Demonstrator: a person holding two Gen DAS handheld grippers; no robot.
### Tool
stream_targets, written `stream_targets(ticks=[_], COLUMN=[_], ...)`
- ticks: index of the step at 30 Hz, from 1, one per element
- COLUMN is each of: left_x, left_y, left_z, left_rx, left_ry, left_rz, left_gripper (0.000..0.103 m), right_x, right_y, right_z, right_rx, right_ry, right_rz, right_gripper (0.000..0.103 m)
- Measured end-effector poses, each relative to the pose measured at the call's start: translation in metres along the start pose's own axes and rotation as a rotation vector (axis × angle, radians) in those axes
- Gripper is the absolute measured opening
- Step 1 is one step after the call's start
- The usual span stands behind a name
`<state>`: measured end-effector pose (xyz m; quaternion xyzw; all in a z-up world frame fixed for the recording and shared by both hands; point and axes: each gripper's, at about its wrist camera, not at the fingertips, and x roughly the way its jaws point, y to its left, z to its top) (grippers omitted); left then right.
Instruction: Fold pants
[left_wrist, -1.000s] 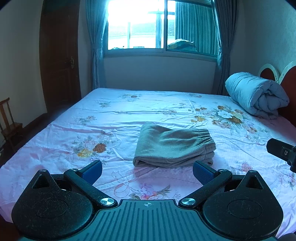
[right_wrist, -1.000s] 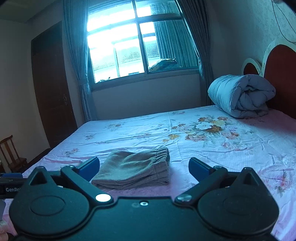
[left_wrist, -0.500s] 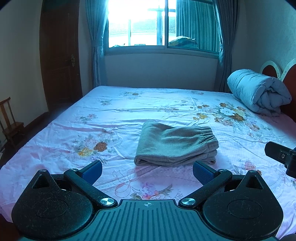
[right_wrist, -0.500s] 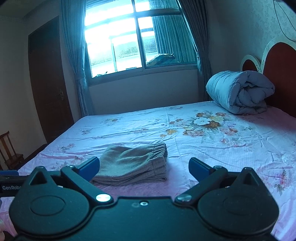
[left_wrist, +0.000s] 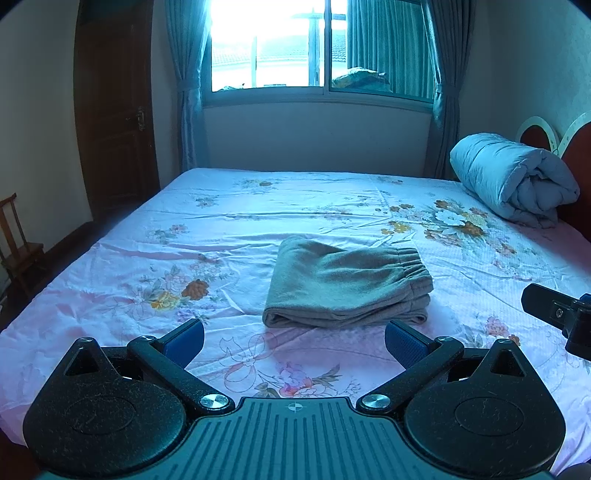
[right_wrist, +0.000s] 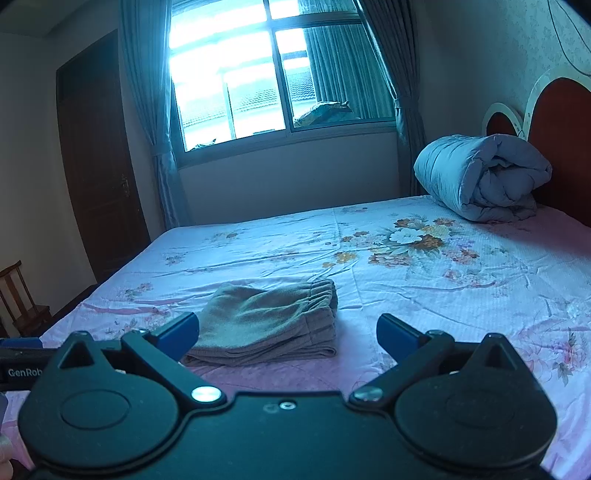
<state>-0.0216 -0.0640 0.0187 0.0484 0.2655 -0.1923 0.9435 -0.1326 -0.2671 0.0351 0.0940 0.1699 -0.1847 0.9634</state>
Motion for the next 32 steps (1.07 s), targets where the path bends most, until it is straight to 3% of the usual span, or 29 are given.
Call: stream_targets(ticks=[23,32], left_x=[0.013,0.018], left_y=[-0.014,-0.030], left_z=[-0.001,0.008], left_rx=[0.026,0.052], left_ry=[0.021,-0.017], left_rz=[-0.038,-0.057], left_gripper=[0.103,0.103], right_x=[0.006,0.009], right_y=[-0.003,-0.006], right_z=[-0.006,-0.005], right_rx=[0.009,0.011], right_ry=[0.013,0.007], right_rz=[0.005,-0.023], right_gripper=[0.097,0.097])
